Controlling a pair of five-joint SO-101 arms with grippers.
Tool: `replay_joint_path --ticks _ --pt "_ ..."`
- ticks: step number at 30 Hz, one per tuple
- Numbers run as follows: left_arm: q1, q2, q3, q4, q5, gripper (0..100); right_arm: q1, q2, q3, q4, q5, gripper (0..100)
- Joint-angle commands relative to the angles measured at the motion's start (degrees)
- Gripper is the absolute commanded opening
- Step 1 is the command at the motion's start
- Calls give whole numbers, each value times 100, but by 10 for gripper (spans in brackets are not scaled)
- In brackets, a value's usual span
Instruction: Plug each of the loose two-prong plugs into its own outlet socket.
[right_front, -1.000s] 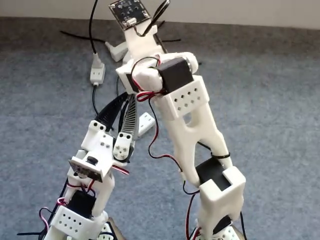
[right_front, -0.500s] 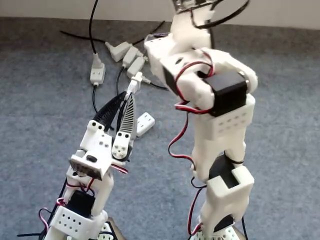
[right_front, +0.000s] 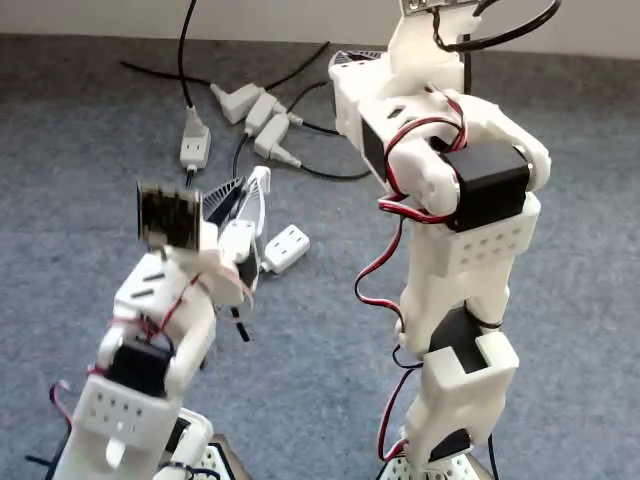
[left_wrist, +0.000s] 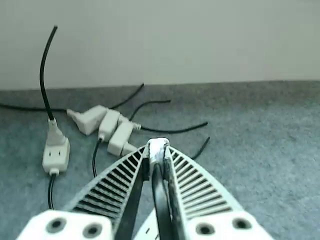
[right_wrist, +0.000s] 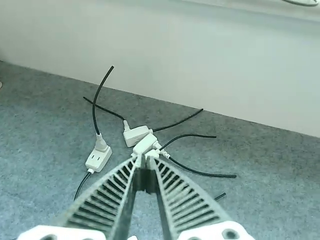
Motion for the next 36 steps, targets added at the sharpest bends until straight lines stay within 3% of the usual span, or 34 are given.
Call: replay_joint_path --ticks 1,6,14,18,22,30,36 --pt "-66 2132 -1982 985 703 6 154 -207 -154 215 -35 7" --pt "-40 4620 -4136 2585 1591 6 163 -198 -154 215 -35 7" --pt "-40 6677 -6888 4941 4264 7 163 -198 -154 207 -26 7" --pt "-66 7020 -7574 5582 5415 7 163 -198 -154 207 -26 7" --pt "-92 7301 -7609 5653 6101 7 163 -189 -154 207 -26 7" --pt "-101 7978 -7644 5873 6330 7 664 -242 -207 207 -53 7" --pt "-136 8154 -7653 5591 5626 6 936 -286 -251 198 -53 7"
